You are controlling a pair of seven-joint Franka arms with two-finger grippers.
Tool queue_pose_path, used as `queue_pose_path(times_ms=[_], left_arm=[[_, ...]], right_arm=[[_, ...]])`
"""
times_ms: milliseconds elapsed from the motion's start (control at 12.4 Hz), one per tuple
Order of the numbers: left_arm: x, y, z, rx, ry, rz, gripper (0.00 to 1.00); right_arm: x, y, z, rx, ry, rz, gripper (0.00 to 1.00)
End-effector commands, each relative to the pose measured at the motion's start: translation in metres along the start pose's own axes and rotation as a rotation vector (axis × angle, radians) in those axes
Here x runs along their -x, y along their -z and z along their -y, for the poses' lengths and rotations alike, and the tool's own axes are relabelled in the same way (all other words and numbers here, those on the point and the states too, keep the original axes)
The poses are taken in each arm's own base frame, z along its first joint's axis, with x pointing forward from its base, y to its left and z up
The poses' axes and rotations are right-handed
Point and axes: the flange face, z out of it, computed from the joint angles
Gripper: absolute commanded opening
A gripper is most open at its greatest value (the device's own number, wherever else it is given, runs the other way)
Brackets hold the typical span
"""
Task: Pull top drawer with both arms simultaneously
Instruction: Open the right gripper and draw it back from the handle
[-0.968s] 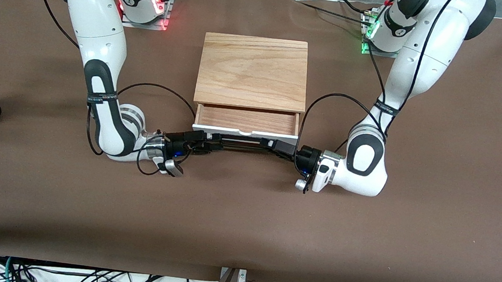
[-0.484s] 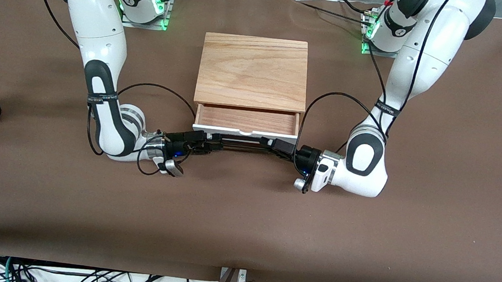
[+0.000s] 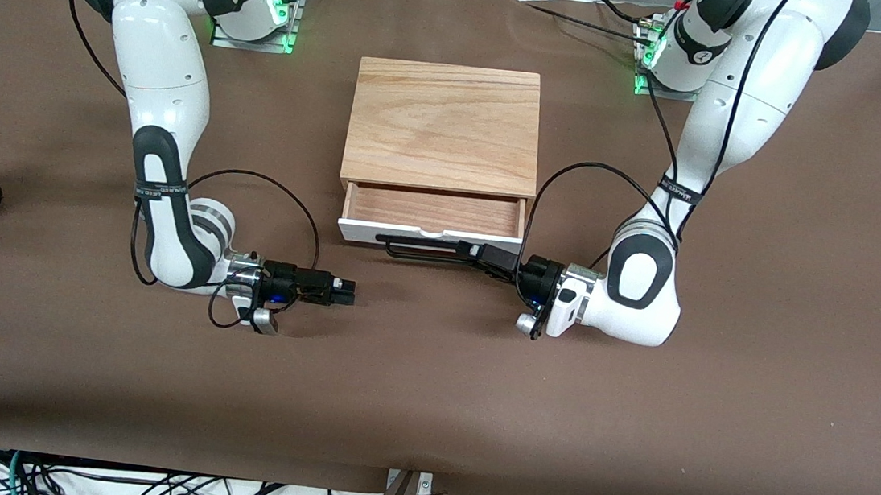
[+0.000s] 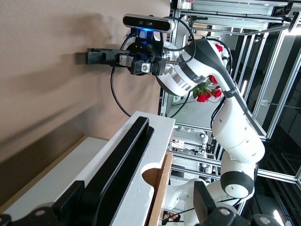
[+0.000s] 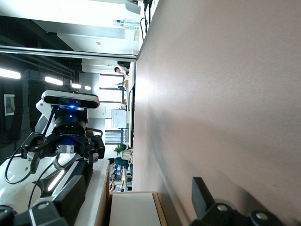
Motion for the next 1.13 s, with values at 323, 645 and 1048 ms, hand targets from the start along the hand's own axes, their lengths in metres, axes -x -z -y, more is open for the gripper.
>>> queue_pose_path(times_ms=[323, 645, 1048], left_arm=[[-0.002, 0.008, -0.023, 0.029, 0.009, 0.01, 1.0], [-0.003, 0.009, -0.017, 0.03, 0.017, 0.008, 1.0], [-0.003, 0.01, -0.008, 0.026, 0.027, 0.008, 1.0]], right_arm=[[-0.005, -0.006, 0.002, 0.003, 0.019, -0.008, 1.0], [-0.01, 0.002, 0.006, 0.073, 0.044, -0.003, 1.0], [-0.014, 0.012, 0.01, 0.127, 0.068, 0.017, 1.0]])
